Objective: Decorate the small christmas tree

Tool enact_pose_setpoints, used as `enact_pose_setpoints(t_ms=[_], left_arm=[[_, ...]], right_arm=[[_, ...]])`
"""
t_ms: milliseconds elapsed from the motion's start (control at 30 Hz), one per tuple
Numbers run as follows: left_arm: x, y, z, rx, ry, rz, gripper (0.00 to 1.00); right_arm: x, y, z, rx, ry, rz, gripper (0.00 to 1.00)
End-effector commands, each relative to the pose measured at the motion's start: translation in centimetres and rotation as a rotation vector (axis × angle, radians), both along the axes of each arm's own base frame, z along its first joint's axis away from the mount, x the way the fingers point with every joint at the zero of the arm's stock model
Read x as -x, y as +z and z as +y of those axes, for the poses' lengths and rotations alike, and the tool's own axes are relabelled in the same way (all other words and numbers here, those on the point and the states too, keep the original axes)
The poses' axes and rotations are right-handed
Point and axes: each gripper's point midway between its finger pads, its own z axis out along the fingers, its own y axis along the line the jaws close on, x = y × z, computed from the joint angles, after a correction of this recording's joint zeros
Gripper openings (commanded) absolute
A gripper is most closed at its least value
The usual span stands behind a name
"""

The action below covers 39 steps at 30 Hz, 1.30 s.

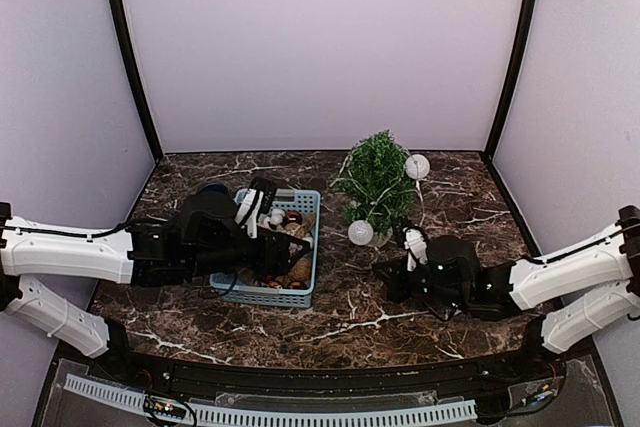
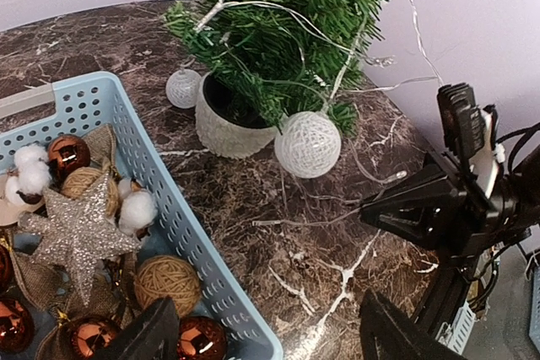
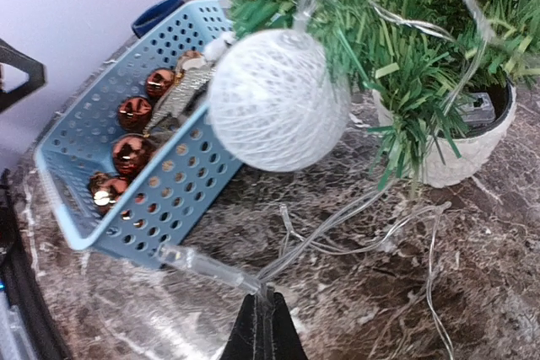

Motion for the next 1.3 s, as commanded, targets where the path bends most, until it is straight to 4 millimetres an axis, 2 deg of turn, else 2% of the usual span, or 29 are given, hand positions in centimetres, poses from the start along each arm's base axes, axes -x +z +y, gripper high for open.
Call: enact_pose_setpoints(t_ms=[0,100,200,400,567,733,800,833,867,900,933,967,1033,1100,1133,1167,1267], left_arm=[[1.5,0.8,-2.4,0.017,-0.144,-0.086,0.76],[2.9,1.3,-4.3,0.026,-0.247,-0.126,0.78],[4.3,2.1,-7.1,0.033,-0.363,-0.17,0.79],[5.6,2.2,-11.4,0.007,-0.506,-0.205,0.81],[6.4,2.0,-13.3,-0.002,-0.568,-0.221,0.82],[6.3,1.3,-13.5,-0.03,-0.579,-0.225,0.82],[6.1,1.0,-13.4,-0.049,-0.568,-0.226,0.77],[5.9,0.9,-13.4,-0.064,-0.561,-0.223,0.66],[5.8,0.8,-13.4,-0.071,-0.555,-0.222,0.61],[5.6,0.7,-13.3,-0.083,-0.547,-0.219,0.47],[5.5,0.7,-13.2,-0.086,-0.542,-0.219,0.4],[5.4,0.8,-13.1,-0.091,-0.535,-0.219,0.27],[5.3,1.3,-12.8,-0.084,-0.516,-0.225,0.11],[5.1,1.8,-12.2,-0.071,-0.485,-0.224,0.01],[5.0,2.5,-11.9,-0.059,-0.47,-0.227,0.0],[4.8,2.4,-11.5,-0.058,-0.443,-0.209,0.0],[4.4,3.7,-10.2,-0.032,-0.372,-0.167,0.0]], right_arm=[[2.9,1.8,-0.2,-0.113,0.069,0.095,0.0],[4.3,4.0,0.1,-0.191,0.13,0.129,0.0],[5.6,5.9,0.3,-0.242,0.189,0.161,0.0],[7.5,10.4,0.3,-0.37,0.279,0.175,0.0],[7.8,12.8,0.6,-0.384,0.312,0.156,0.0],[7.8,13.7,1.0,-0.377,0.325,0.145,0.0],[7.8,13.9,1.1,-0.376,0.333,0.145,0.0],[7.8,14.0,1.2,-0.374,0.334,0.145,0.0],[7.8,13.9,1.3,-0.372,0.334,0.147,0.0],[7.7,14.0,1.4,-0.37,0.335,0.145,0.0],[7.7,14.0,1.4,-0.367,0.334,0.144,0.0],[7.6,14.0,1.4,-0.364,0.329,0.142,0.0],[7.3,14.1,1.4,-0.36,0.318,0.135,0.0],[7.1,14.2,1.3,-0.357,0.306,0.129,0.0],[7.0,14.2,1.2,-0.35,0.3,0.127,0.01],[7.0,14.2,1.1,-0.343,0.295,0.124,0.09],[6.9,13.4,0.5,-0.311,0.274,0.126,0.4]])
